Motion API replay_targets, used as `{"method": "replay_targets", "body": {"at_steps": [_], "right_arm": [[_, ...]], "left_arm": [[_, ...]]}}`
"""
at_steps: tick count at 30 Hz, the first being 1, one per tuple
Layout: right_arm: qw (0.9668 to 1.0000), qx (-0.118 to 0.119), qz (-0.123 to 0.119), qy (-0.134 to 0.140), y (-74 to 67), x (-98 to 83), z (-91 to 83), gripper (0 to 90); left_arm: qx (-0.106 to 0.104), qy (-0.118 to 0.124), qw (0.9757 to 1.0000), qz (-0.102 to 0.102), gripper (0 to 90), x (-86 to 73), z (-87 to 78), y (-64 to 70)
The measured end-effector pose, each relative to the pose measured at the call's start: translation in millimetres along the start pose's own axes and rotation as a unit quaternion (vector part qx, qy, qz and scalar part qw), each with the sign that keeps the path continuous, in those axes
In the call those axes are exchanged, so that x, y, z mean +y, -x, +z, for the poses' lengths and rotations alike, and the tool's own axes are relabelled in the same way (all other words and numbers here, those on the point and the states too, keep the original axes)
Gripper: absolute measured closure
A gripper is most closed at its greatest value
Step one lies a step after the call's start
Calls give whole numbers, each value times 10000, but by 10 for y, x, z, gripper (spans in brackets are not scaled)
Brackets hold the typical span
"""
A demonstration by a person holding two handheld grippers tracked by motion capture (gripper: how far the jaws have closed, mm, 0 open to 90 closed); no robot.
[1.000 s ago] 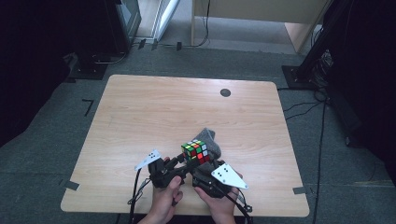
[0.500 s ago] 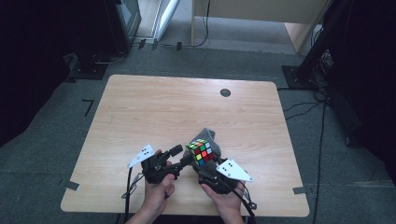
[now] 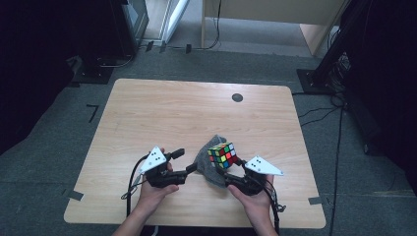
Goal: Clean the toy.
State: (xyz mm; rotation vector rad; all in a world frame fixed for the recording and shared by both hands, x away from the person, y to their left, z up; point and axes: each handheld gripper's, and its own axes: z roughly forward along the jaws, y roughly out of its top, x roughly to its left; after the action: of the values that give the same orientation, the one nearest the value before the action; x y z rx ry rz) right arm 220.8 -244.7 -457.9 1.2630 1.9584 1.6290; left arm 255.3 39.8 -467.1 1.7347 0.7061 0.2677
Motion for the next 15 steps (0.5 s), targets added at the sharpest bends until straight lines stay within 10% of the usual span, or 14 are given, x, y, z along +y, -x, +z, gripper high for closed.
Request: {"method": "replay_targets", "body": {"at_steps": [3,7,15], "right_arm": [[9998,175,107,-54,-26,36,-11,341],[9987,376,201,-276,-65,67,-2,341],[9934,768,516,-677,-116,52,68,341]], "left_arm": [[219,-146,9973,679,258,-18,30,108],[483,-304,9850,1626,238,-68,73,253],[579,-274,9683,2412,197,-137,98,386]]}}
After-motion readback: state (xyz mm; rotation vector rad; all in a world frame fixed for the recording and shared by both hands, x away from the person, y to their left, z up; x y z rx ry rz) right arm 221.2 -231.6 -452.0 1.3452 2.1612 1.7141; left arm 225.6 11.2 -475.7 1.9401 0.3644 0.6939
